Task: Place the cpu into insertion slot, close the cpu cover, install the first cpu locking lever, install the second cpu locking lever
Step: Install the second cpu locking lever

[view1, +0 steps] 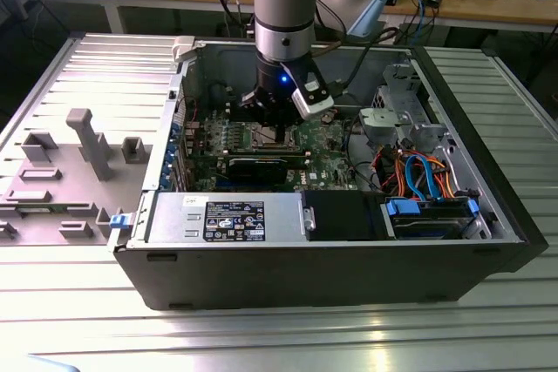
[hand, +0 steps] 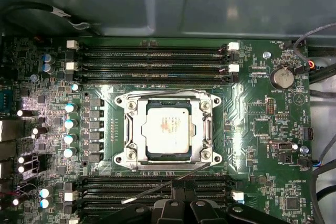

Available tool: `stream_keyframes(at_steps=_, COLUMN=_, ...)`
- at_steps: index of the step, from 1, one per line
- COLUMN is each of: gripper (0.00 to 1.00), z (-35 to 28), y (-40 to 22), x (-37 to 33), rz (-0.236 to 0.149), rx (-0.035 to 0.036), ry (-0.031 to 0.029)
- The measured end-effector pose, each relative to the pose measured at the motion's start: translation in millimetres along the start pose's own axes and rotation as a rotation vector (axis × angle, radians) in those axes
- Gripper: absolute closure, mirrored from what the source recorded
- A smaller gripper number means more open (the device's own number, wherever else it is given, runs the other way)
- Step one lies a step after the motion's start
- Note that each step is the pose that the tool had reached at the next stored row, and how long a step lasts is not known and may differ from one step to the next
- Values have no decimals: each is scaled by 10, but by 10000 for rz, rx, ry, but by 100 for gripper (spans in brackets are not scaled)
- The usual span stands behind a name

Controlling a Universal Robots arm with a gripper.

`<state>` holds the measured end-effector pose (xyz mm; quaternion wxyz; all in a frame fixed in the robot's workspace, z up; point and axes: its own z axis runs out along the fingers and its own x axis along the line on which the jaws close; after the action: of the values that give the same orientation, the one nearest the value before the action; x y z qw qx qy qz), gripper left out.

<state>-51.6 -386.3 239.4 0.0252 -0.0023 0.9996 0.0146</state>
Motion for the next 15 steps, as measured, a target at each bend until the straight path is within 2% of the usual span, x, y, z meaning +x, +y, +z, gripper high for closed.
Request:
stream_keyframes(at_steps=13, gripper=89, z=0, y=0, x=5, rz=0, rx=0, ry=0)
stream_keyframes(at_steps=15, gripper=89, z=-1, y=0, x=5, rz=2, rx=1, ry=16)
